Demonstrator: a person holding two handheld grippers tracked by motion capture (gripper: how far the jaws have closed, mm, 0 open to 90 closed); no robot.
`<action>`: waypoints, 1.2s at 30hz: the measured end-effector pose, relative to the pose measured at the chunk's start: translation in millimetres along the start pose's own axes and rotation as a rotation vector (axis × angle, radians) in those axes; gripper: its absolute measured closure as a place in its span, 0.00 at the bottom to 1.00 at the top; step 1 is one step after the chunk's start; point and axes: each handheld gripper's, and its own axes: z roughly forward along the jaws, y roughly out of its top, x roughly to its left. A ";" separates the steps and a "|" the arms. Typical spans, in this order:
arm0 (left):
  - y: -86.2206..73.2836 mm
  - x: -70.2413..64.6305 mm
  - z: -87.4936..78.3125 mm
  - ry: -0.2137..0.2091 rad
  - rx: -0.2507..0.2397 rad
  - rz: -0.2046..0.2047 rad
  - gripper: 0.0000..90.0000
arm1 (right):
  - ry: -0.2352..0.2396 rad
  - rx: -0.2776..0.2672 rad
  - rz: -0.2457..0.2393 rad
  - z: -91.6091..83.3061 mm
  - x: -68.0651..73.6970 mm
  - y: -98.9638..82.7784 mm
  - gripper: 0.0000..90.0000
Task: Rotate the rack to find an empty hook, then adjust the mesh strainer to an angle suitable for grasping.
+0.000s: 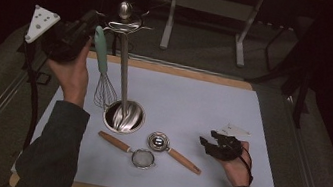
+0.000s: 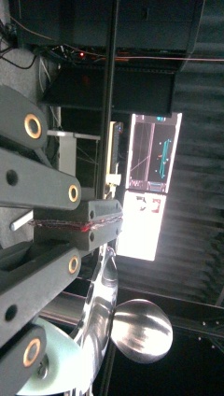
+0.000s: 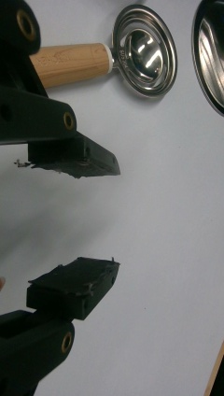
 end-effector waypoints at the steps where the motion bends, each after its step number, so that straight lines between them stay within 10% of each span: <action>1: 0.0 0.5 -0.7 -0.001 0.001 0.002 1.00 | 0.000 -0.001 -0.002 0.0 -0.1 0.0 0.52; 36: -35.1 33.4 -41.6 -0.004 0.208 0.094 0.96 | 0.002 0.004 -0.003 -1.5 -1.0 0.0 0.52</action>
